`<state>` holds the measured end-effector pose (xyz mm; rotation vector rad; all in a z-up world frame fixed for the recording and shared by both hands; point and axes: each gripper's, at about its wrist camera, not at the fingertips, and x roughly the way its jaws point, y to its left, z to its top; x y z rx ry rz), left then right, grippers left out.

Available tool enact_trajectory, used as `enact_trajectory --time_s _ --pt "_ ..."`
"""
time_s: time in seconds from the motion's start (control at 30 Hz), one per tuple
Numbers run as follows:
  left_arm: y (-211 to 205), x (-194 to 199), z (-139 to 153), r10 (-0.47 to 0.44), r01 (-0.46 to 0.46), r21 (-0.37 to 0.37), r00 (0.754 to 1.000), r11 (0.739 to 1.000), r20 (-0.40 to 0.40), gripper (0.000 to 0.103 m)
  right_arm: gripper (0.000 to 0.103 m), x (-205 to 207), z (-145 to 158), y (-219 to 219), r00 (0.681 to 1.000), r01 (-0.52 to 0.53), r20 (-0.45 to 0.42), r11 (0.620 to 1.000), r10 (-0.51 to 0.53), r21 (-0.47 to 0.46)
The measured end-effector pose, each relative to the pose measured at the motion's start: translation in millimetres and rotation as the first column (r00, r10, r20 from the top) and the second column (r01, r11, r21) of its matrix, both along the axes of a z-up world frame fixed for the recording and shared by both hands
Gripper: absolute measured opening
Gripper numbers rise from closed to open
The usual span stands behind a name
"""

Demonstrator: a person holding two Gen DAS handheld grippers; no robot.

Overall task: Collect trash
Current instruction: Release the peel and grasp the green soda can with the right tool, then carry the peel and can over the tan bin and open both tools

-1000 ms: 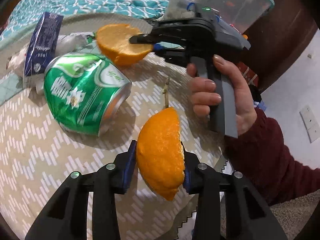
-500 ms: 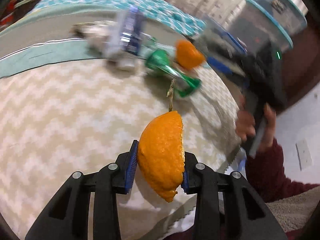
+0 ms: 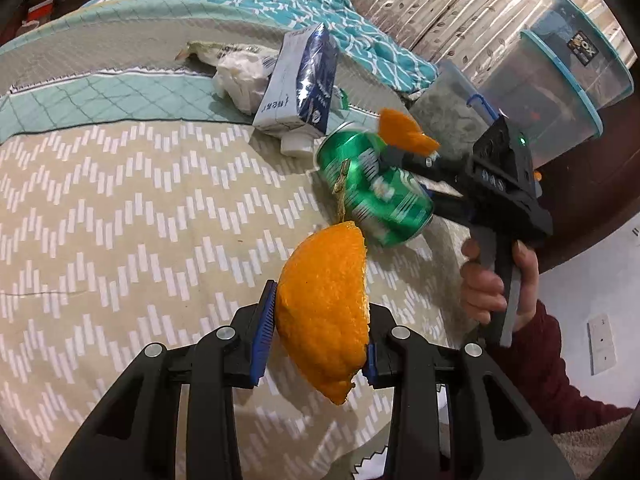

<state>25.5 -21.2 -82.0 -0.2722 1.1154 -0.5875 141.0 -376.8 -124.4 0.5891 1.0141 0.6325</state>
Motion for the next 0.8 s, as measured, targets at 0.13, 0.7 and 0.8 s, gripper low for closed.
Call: enact_trajectory --time_s 0.13,0.7,0.8 --pt "1.4 3.1 -0.1 0.000 0.000 -0.002 1.000 1.000 -0.007 0.033 0.039 -22.0 6.3 6.8 0.999 -0.029 0.030 1.000 0.028 0.011" --pt "-161.8 20.8 26.7 -0.336 0.337 -0.003 0.941 0.942 0.044 0.033 0.028 -131.1 12.0 -193.5 0.907 0.410 0.043 0.902 -0.419 0.132" --pt "-210.8 28.2 23.9 -0.412 0.412 -0.004 0.910 0.911 0.042 0.034 0.026 -139.3 5.9 -227.8 0.872 0.484 0.029 0.871 -0.488 0.087"
